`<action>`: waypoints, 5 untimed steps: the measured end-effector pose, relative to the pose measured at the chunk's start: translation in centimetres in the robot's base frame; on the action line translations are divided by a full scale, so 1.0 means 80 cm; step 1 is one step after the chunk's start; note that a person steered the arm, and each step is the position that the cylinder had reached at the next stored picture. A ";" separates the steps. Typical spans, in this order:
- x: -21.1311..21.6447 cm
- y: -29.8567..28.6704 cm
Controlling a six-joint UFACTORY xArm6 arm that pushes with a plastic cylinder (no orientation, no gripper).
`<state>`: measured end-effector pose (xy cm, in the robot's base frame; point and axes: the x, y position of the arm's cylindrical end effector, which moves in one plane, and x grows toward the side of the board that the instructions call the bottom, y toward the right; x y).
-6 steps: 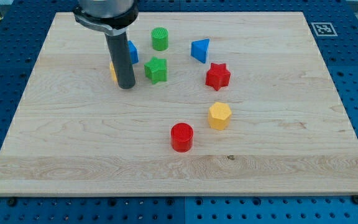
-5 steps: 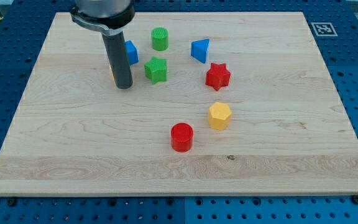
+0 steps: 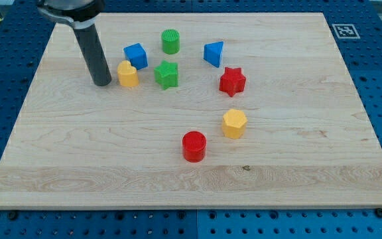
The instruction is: Push the yellow heart into the green star
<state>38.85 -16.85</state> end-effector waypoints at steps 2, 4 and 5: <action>-0.010 0.011; -0.010 0.047; -0.010 0.082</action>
